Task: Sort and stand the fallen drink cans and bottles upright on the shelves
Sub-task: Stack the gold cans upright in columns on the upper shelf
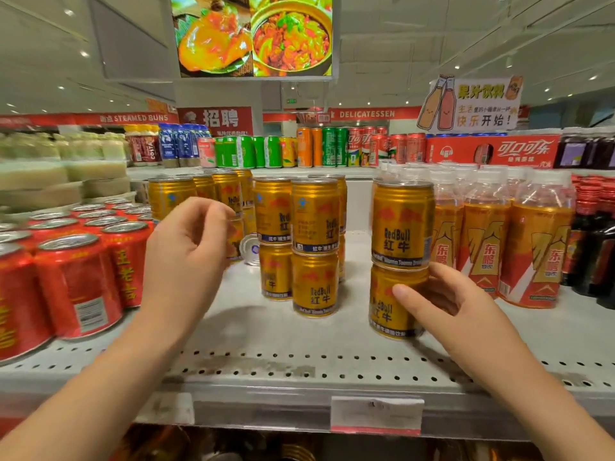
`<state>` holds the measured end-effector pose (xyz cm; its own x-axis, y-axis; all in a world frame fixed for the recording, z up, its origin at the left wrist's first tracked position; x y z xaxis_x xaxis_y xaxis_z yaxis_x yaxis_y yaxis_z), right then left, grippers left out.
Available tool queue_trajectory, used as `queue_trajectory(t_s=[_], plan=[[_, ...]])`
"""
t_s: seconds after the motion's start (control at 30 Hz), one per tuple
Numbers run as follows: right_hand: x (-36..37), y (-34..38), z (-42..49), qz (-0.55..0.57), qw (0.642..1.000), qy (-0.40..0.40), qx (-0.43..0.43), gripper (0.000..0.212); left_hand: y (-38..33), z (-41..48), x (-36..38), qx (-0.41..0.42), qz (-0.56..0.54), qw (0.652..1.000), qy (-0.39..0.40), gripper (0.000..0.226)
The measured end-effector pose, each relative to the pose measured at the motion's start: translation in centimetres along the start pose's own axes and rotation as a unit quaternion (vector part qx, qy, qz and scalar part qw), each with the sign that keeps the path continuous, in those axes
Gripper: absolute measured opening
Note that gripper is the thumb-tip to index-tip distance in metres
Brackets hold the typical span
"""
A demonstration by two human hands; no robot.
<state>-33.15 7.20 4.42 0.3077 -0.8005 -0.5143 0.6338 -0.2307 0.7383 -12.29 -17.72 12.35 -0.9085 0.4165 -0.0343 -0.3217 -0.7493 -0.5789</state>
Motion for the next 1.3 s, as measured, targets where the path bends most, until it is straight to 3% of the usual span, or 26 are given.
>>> queue_trajectory(t_s=[0.07, 0.13, 0.2, 0.3, 0.47, 0.77, 0.87, 0.97, 1.13, 1.3], plan=[[0.0, 0.2, -0.1, -0.011, 1.000, -0.006, 0.003, 0.066, 4.1, 1.9, 0.2, -0.047, 0.154, 0.984, 0.081, 0.017], [0.0, 0.5, -0.2, -0.025, 1.000, -0.010, 0.006, 0.060, 7.9, 2.1, 2.4, -0.086, 0.278, 0.931, 0.220, 0.044], [-0.1, 1.1, -0.4, -0.031, 0.999, -0.017, 0.002, 0.051, 10.4, 1.6, 4.8, -0.096, 0.326, 0.885, 0.317, 0.067], [0.0, 2.1, -0.6, -0.037, 0.999, -0.034, -0.005, 0.040, 12.1, 2.2, 7.7, -0.070, 0.339, 0.862, 0.371, 0.082], [-0.1, 2.7, -0.8, -0.076, 0.995, -0.055, 0.008, 0.035, 14.5, 3.3, 9.8, -0.094, 0.341, 0.839, 0.414, 0.076], [-0.6, 1.4, -0.9, -0.105, 0.990, -0.076, 0.050, 0.067, 12.4, 1.7, 7.3, -0.113, 0.382, 0.822, 0.406, 0.071], [-0.6, 0.9, -0.9, -0.096, 0.991, -0.075, 0.050, 0.069, 9.9, 1.1, 5.6, -0.058, 0.400, 0.839, 0.365, 0.039], [-0.7, 1.0, -0.8, -0.096, 0.991, -0.079, 0.038, 0.060, 8.0, 1.6, 4.1, -0.016, 0.447, 0.842, 0.302, 0.036], [-0.1, 1.9, -0.8, -0.069, 0.997, -0.043, 0.008, 0.034, 7.3, 2.0, 4.5, -0.039, 0.558, 0.767, 0.316, 0.052], [0.1, 1.3, -0.9, -0.072, 0.997, -0.026, -0.011, 0.044, 6.9, 2.5, 4.2, -0.093, 0.575, 0.735, 0.348, 0.057]])
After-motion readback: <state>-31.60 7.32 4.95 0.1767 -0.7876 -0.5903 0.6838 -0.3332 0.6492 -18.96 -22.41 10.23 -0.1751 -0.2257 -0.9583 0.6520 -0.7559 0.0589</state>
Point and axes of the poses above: each hand's wrist, its own z-axis towards the middle knuckle, its own x-axis out of the palm, y = z × x, the point moved 7 cm from there along z, towards the middle knuckle, and after that the axes turned 13 degrees about -z, right-handed, at the moved point
